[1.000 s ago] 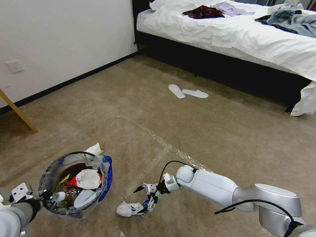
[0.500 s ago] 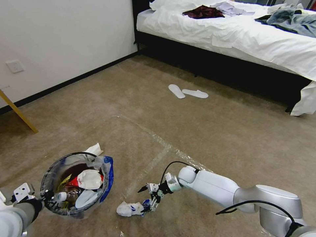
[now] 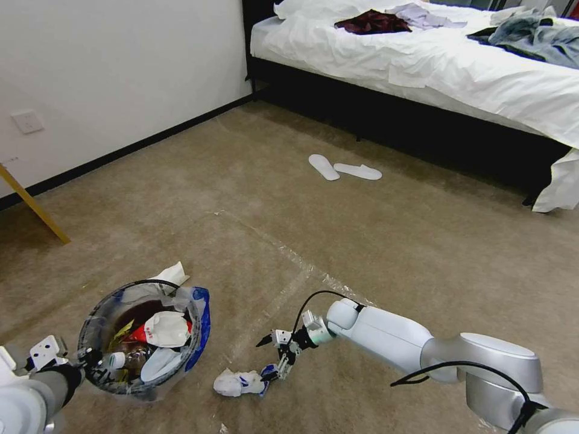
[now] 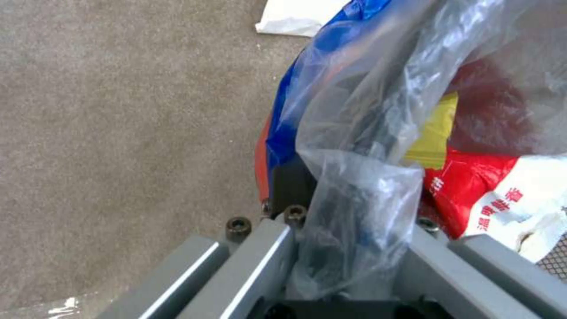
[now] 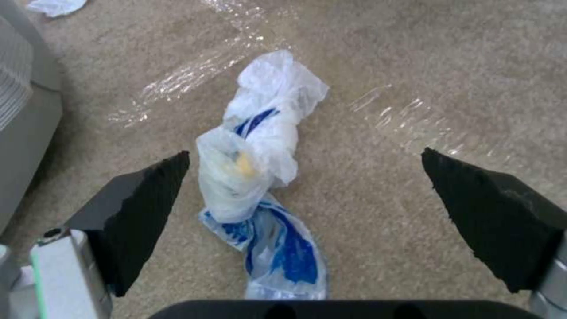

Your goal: Pick up the trash bin and place the garbage on the floor into it.

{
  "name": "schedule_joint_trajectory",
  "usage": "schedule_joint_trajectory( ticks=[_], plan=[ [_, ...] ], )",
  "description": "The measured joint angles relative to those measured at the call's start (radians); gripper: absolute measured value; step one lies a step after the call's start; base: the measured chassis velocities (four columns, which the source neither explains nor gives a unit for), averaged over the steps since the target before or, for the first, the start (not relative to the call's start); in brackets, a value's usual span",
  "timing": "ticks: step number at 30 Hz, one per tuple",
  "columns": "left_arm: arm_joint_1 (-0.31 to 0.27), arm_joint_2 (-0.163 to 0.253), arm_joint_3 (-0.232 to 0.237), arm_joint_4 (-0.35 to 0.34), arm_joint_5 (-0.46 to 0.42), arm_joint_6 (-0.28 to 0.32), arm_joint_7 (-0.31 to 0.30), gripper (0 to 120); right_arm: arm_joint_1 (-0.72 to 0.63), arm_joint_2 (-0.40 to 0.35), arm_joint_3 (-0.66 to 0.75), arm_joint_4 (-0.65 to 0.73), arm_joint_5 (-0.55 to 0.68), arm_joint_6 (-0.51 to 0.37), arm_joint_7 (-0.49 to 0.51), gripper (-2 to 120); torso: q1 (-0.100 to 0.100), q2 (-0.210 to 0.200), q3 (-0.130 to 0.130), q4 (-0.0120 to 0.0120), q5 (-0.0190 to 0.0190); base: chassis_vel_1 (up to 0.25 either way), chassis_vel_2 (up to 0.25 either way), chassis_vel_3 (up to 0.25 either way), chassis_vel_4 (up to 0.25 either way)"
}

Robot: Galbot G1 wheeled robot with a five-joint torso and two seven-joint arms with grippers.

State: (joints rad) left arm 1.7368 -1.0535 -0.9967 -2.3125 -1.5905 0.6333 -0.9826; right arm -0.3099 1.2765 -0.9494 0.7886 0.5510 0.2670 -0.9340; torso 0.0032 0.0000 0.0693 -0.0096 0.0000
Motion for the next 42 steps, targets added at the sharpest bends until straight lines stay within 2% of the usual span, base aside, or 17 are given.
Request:
schedule_joint_trajectory(
  ticks=[22,28,42],
  plan=[
    [-0.041,-0.007,0.036,0.024,0.009,-0.001,0.003,0,0.048,0.021,-0.04,-0.018,-0.007,-0.002,-0.008,100,0.0,0.0,0.0,-0.0001,0.0,0.0,0.0,0.0,0.0],
    [-0.044,-0.006,0.036,0.027,0.01,-0.001,0.003,0,0.058,0.025,-0.049,-0.008,-0.009,-0.001,-0.034,100,0.0,0.0,0.0,0.0,-0.0001,0.0,0.0,0.0,0.0],
    [-0.037,-0.005,0.031,0.026,0.01,-0.001,0.007,0,0.065,0.059,-0.069,-0.008,-0.011,0.001,-0.027,100,0.0,0.0,0.0,0.0001,-0.0001,0.0,0.0,0.0,0.0]
  ],
)
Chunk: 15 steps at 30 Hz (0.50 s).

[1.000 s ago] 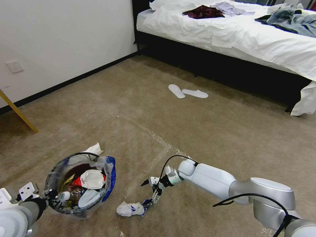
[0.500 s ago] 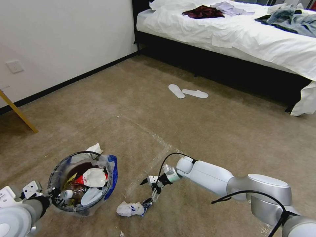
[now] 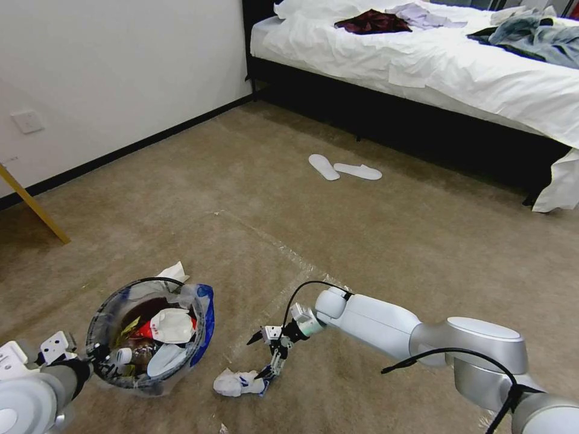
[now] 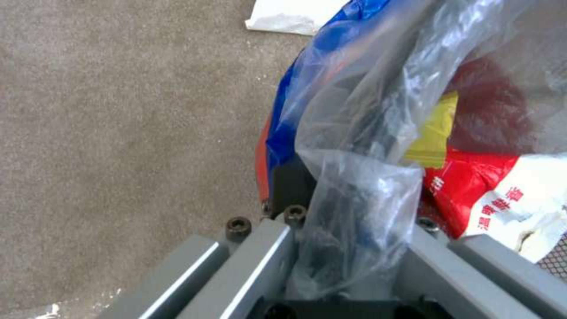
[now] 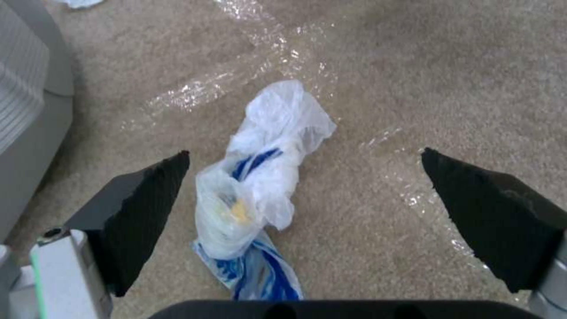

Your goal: Pick up the trash bin and place the garbage on the floor into it.

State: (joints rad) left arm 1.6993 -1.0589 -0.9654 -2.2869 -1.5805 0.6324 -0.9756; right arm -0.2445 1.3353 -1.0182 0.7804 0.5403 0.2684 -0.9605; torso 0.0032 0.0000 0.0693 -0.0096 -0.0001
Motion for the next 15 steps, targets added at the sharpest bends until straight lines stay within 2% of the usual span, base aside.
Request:
schedule_joint_trajectory(
  ticks=[15],
  plan=[
    [-0.002,-0.005,0.004,-0.002,0.004,0.0,0.006,0,-0.004,0.024,-0.011,-0.07,-0.013,0.001,-0.006,100,0.0,0.0,0.0,-0.0001,0.0001,0.0,0.0,0.0,0.0]
  ],
)
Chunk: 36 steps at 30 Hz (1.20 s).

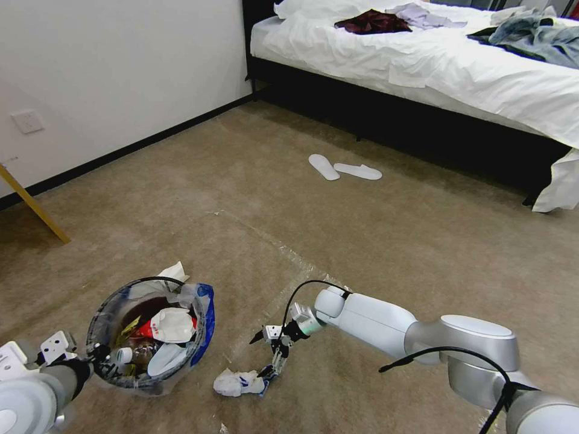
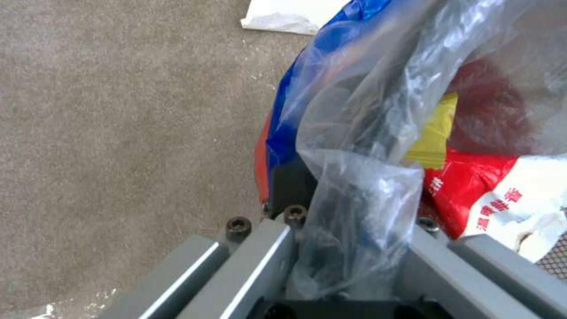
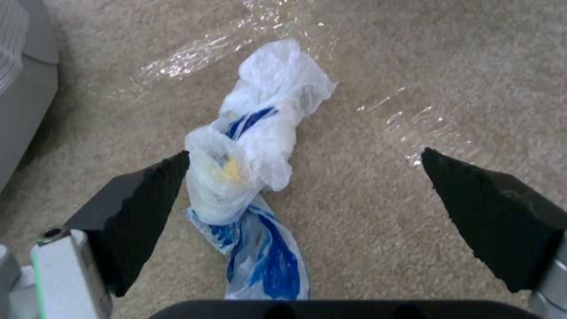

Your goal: Pick up the trash bin and place the garbage on the floor into it.

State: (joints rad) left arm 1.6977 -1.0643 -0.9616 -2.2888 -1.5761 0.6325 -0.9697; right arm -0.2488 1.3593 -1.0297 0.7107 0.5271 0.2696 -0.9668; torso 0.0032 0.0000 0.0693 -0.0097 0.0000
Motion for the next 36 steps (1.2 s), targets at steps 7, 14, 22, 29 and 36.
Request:
schedule_joint_trajectory(
  ticks=[7,14,22,29,36],
  plan=[
    [0.0,-0.002,0.0,0.001,0.002,0.001,0.005,0,0.015,0.017,-0.016,-0.023,0.001,0.001,-0.005,100,0.0,0.0,0.0,0.0,0.0,0.0,0.0,0.0,0.0],
    [-0.005,0.0,0.002,0.001,0.002,0.001,0.006,0,0.024,0.026,-0.027,-0.029,0.009,0.002,-0.004,100,0.0,0.0,0.0,0.0,0.0,0.0,0.0,0.0,0.0],
    [-0.012,0.0,0.007,0.004,0.002,0.001,0.006,0,0.037,0.032,-0.039,-0.035,0.02,0.002,-0.01,100,0.0,0.0,0.0,0.0001,0.0,0.0,0.0,0.0,0.0],
    [-0.016,0.001,0.011,0.007,0.003,0.001,0.006,0,0.041,0.051,-0.045,-0.045,0.052,0.009,-0.008,100,0.0,0.0,0.0,0.0001,0.0,0.0,0.0,0.0,0.0],
    [-0.014,0.001,0.009,0.008,0.004,0.001,0.006,0,0.041,0.07,-0.05,-0.044,0.073,0.011,-0.015,100,0.0,0.0,0.0,0.0,0.0,0.0,0.0,0.0,0.0]
  ],
)
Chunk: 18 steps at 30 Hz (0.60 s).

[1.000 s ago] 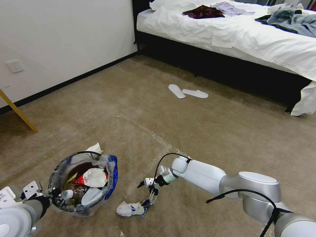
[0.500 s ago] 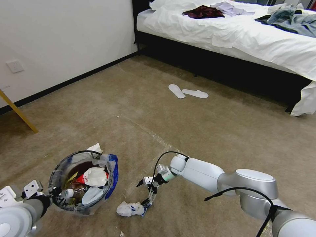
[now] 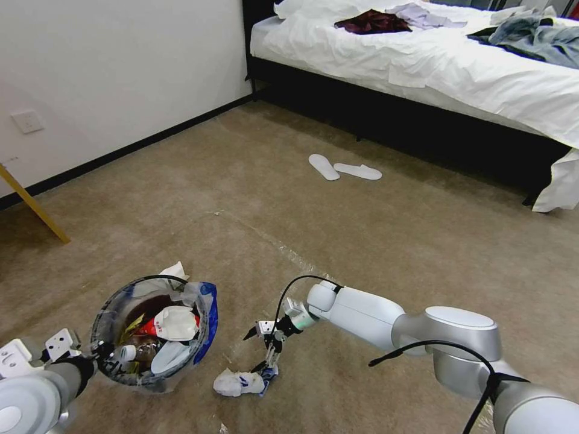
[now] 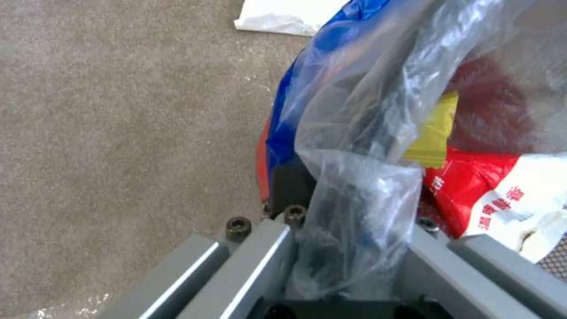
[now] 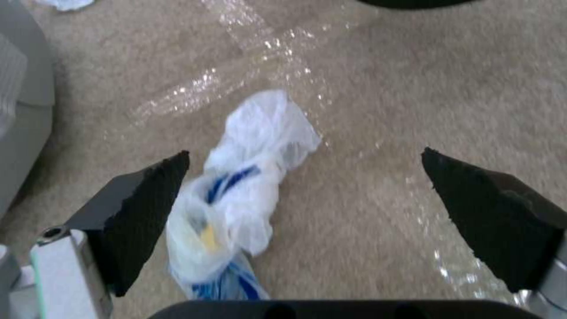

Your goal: Pick up the trash bin and place the garbage on the floor into it.

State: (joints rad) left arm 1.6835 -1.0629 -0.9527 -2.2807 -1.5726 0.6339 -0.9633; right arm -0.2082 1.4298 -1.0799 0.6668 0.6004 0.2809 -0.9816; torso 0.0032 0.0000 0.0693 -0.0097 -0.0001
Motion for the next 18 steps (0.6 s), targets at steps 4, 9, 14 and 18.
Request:
schedule_joint_trajectory(
  ticks=[4,9,14,18],
  plan=[
    [0.002,-0.002,0.0,-0.001,0.001,0.0,0.0,0,-0.001,0.017,0.0,-0.008,0.004,0.002,0.001,100,0.0,0.0,0.0,0.0001,0.0001,0.0,0.0,0.0,0.0],
    [0.005,-0.003,0.0,-0.002,0.003,0.0,0.0,0,-0.002,0.02,-0.001,-0.003,0.014,0.006,-0.001,100,0.0,0.0,0.0,0.0,0.0,0.0,0.0,0.0,0.0],
    [0.006,-0.003,0.0,-0.002,0.004,0.001,0.001,0,-0.015,0.017,-0.006,0.01,0.028,0.015,-0.024,100,0.0,0.0,0.0,0.0,0.0001,0.0,0.0,0.0,0.0],
    [0.006,-0.005,-0.001,-0.002,0.006,0.001,0.001,0,-0.017,0.013,-0.01,0.018,0.034,0.022,-0.041,100,0.0,0.0,0.0,-0.0001,0.0,0.0,0.0,0.0,0.0]
  ],
)
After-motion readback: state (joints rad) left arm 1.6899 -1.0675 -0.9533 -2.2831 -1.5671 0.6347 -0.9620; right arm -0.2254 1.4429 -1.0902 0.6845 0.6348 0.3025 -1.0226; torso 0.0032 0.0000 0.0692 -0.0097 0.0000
